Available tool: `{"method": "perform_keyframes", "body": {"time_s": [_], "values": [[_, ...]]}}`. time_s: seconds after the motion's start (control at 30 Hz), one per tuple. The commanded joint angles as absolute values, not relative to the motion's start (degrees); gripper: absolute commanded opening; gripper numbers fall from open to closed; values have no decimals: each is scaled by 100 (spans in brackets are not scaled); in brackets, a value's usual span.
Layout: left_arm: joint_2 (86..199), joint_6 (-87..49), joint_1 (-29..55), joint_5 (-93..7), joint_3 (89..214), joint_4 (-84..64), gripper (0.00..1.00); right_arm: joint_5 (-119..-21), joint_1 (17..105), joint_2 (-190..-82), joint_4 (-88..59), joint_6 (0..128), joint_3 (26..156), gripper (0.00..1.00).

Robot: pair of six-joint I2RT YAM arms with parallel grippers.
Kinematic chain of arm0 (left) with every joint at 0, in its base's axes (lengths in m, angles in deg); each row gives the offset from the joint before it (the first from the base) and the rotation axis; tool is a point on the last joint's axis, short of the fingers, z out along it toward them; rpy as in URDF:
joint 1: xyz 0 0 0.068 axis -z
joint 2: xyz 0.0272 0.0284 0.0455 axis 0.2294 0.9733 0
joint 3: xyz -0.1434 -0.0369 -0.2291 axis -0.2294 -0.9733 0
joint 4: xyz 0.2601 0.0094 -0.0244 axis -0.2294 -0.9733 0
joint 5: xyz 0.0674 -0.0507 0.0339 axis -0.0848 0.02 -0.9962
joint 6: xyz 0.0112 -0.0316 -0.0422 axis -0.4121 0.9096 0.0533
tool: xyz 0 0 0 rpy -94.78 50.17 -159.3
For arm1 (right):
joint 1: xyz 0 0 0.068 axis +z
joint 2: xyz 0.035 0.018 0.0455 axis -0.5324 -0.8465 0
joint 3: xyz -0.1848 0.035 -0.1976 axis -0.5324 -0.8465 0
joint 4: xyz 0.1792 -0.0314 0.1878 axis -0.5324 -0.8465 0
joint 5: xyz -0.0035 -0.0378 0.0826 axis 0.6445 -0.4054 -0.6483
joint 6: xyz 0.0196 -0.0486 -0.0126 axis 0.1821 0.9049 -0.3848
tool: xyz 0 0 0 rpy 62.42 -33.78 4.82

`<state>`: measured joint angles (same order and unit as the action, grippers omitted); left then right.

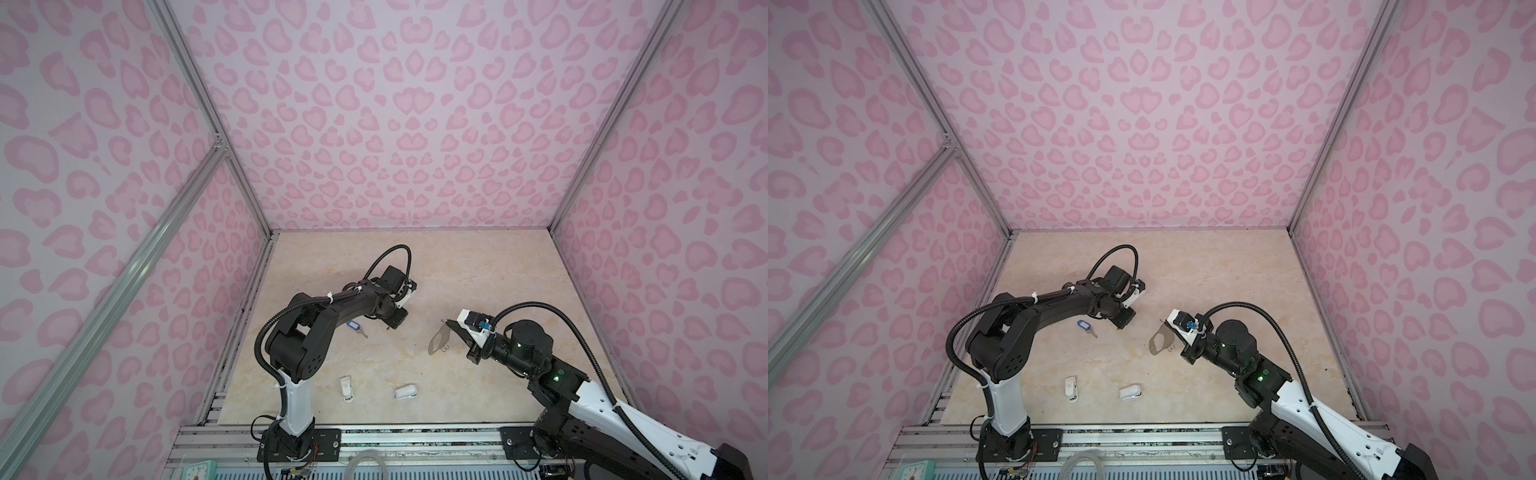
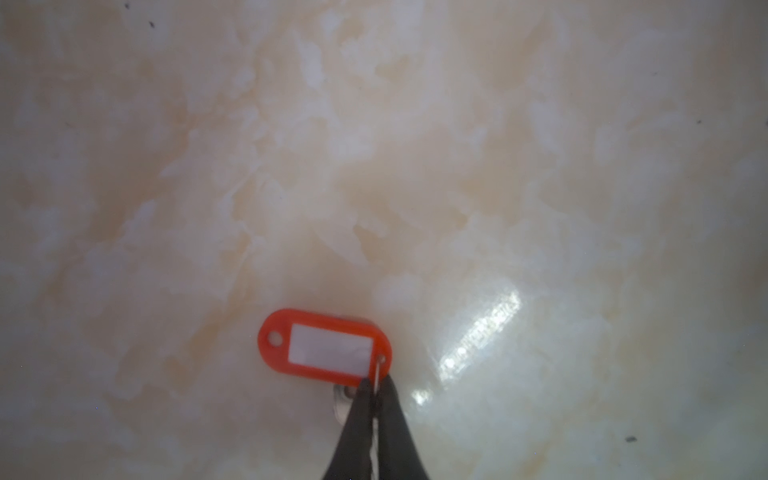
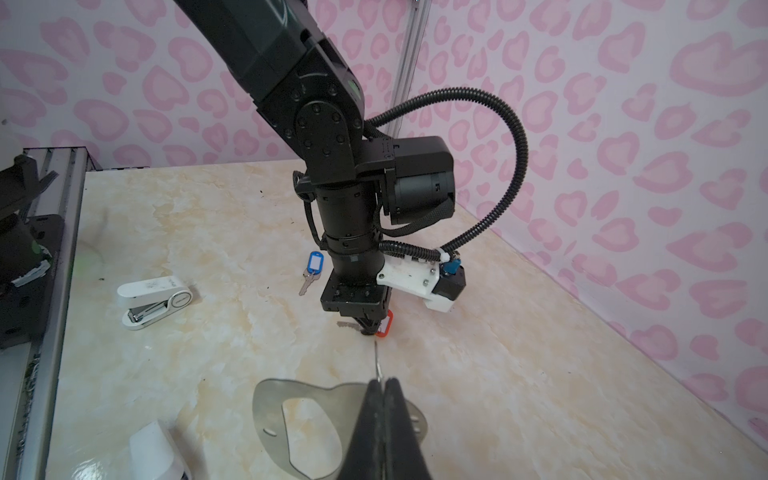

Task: Put the keys on the keyring
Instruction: 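Carry the red-tagged key with the left gripper toward the right gripper's plate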

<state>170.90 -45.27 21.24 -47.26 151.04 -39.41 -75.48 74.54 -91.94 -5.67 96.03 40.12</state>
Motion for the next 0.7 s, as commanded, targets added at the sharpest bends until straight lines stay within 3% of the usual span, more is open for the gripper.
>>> {"method": "perform_keyframes", "body": {"time_s": [0.0, 0.23, 0.67], "values": [[17012, -4617, 2127, -4653, 15130, -4024, 4, -7463, 7454, -9188, -416, 9594, 3985, 0], [16388, -4915, 2128, -4329, 15014, -4183, 3, -7449, 7428, -9144, -448, 9619, 4011, 0], [13736, -6562, 2304, -3502, 14587, -4399, 3, -7810, 7253, -9226, -547, 9652, 4307, 0]]}}
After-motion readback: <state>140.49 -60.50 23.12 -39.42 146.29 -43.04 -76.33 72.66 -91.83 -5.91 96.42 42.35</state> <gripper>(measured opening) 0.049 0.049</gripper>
